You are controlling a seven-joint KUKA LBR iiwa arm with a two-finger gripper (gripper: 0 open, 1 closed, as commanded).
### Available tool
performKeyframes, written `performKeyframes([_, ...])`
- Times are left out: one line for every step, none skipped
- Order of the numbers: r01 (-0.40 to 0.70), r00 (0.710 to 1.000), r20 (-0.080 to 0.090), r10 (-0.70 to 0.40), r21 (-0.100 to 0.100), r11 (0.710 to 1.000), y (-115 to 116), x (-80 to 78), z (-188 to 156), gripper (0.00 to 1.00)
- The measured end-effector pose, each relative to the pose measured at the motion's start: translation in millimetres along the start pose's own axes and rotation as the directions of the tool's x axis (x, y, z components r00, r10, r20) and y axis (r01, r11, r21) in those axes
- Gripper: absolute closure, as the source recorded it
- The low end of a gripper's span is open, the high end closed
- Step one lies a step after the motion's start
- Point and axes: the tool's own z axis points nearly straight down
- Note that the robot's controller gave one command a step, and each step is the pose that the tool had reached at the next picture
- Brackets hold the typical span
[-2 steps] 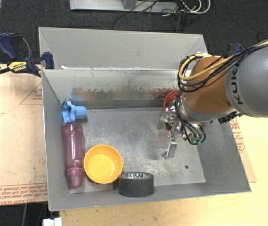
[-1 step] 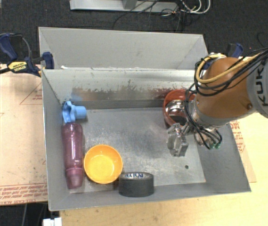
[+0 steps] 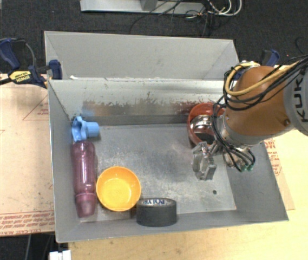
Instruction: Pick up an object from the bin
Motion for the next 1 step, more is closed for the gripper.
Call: performKeyframes([0.015, 1.000, 0.007, -0.015, 0.001, 1.000, -57.5, -97.7, -7.7, 1.00])
